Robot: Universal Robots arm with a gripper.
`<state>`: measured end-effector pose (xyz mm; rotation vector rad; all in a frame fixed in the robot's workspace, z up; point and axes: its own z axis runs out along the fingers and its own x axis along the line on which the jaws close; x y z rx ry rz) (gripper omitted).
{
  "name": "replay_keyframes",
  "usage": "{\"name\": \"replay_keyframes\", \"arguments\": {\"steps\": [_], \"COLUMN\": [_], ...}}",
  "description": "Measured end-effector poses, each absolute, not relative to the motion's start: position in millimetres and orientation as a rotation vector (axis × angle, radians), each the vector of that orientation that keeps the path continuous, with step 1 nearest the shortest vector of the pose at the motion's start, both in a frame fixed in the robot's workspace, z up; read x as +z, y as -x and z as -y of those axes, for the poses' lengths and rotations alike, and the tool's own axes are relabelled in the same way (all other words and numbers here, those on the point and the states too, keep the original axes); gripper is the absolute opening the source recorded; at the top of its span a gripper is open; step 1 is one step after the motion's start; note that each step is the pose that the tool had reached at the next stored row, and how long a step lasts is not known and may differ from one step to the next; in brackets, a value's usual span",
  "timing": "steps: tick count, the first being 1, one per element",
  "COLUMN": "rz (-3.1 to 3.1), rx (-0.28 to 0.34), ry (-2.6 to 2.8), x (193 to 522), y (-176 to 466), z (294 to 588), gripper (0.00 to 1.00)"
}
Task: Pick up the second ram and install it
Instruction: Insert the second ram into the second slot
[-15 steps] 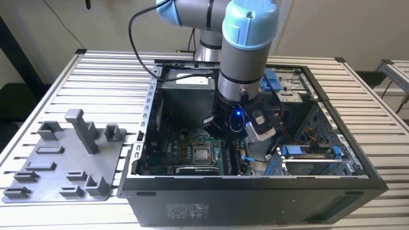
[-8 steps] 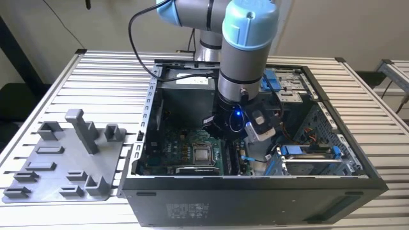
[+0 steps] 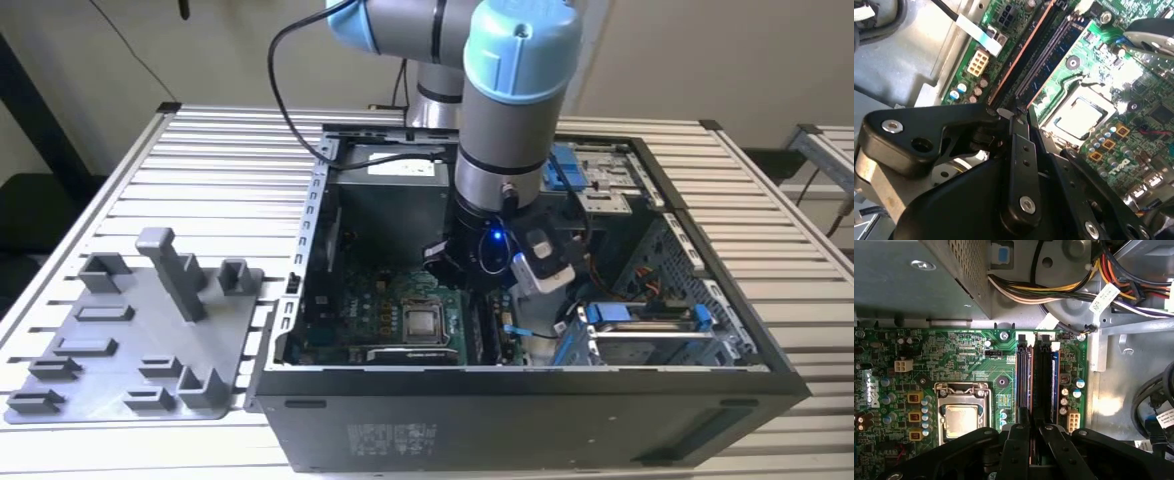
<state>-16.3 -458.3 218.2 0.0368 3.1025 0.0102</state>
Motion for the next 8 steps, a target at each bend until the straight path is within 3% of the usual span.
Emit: {"name": "replay_keyframes", "arguments": {"steps": [8], "rz": [-3.103], "rx": [0.01], "ry": [-0.007], "x": [217.5], "y": [16.3], "z": [458.3], "gripper": [0.14]}}
